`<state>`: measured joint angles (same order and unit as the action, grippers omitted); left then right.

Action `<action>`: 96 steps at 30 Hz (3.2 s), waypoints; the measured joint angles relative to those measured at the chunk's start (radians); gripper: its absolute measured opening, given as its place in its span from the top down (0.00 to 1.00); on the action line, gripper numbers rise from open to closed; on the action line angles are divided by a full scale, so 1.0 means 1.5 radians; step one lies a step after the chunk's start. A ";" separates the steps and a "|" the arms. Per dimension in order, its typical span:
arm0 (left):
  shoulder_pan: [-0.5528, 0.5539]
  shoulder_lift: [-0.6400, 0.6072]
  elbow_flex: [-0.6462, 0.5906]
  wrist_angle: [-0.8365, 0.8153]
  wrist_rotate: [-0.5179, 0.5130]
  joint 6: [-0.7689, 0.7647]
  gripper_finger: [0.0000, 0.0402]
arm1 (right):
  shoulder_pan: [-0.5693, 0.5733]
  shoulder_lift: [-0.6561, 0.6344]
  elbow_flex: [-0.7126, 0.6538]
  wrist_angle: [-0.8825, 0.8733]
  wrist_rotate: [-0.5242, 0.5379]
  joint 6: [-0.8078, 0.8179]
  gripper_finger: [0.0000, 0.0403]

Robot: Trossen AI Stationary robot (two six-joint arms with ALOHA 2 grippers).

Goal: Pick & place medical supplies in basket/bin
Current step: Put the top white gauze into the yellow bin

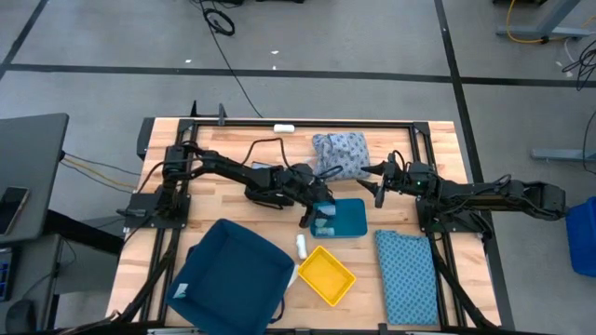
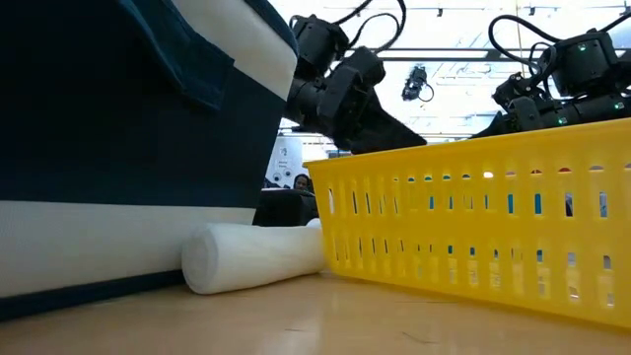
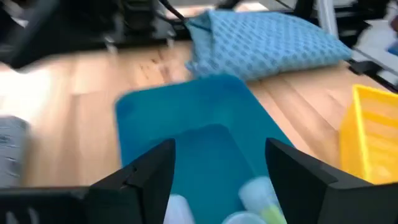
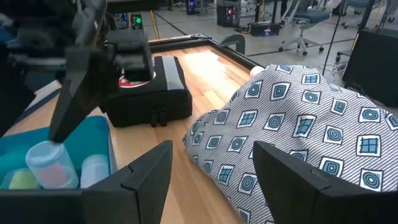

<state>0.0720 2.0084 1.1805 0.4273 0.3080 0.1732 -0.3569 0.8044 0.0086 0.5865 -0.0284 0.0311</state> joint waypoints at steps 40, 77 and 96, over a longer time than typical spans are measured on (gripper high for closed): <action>0.165 -0.475 -0.547 0.600 -0.152 -0.132 0.45 | 0.000 0.000 0.000 -0.025 -0.015 -0.004 0.42; 0.185 -0.613 -0.747 0.424 -0.386 -0.087 0.45 | -0.219 0.013 0.000 0.055 0.122 -0.059 0.42; 0.309 -0.613 -0.747 0.446 -0.378 -0.158 0.45 | -0.356 0.273 0.003 0.314 0.026 -0.080 0.42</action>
<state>0.5359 1.0885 0.0601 1.0958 -0.2592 -0.0642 -0.8908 1.2132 0.0125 1.0576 0.0109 -0.0892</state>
